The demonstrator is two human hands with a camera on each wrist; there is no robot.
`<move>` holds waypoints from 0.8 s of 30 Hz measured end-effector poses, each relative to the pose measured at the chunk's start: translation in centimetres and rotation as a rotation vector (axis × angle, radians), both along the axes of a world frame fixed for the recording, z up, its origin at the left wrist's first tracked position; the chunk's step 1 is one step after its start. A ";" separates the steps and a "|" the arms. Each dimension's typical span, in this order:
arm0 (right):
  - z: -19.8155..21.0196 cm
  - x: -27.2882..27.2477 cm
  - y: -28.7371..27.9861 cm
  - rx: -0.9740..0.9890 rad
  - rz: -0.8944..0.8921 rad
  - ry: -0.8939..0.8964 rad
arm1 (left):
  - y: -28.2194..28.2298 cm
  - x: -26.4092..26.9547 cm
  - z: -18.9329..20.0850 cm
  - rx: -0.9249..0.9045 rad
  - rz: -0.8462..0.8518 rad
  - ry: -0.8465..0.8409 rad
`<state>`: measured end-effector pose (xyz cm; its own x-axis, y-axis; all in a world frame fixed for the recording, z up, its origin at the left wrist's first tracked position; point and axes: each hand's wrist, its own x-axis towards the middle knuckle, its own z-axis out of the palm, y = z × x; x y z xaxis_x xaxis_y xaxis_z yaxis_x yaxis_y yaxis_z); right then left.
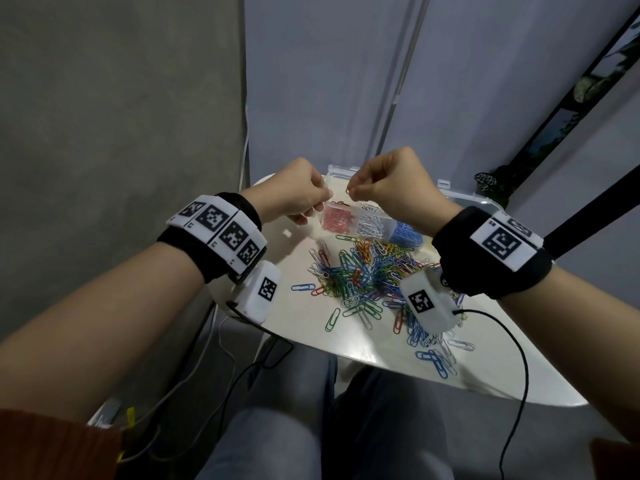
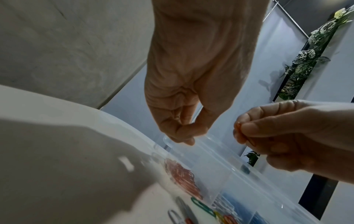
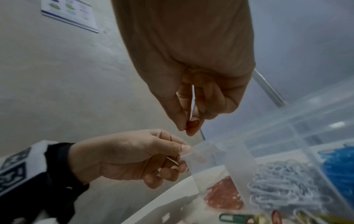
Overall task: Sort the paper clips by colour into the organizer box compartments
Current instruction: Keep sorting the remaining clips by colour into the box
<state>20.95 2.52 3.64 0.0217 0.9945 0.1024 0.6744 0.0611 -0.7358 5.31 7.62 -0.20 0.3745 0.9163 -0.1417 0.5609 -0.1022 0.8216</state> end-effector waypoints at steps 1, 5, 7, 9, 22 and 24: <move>0.0 0.1 0.5 0.025 -0.010 -0.007 | 0.0 0.0 0.0 0.001 0.000 0.003; 0.4 0.5 1.5 0.009 -0.013 -0.064 | -0.1 0.1 0.1 0.005 0.002 0.008; 0.9 0.7 0.8 0.005 0.046 -0.097 | -0.2 0.1 0.1 0.005 -0.001 0.008; 1.3 1.0 -0.7 -0.025 0.165 -0.161 | -0.1 0.1 0.0 0.003 0.000 0.003; -3.5 3.3 -5.7 -0.257 0.438 -0.622 | -0.5 0.1 0.2 0.008 0.012 0.018; -3.6 3.3 -5.7 -0.245 0.447 -0.597 | -0.5 0.2 0.3 0.008 0.015 0.027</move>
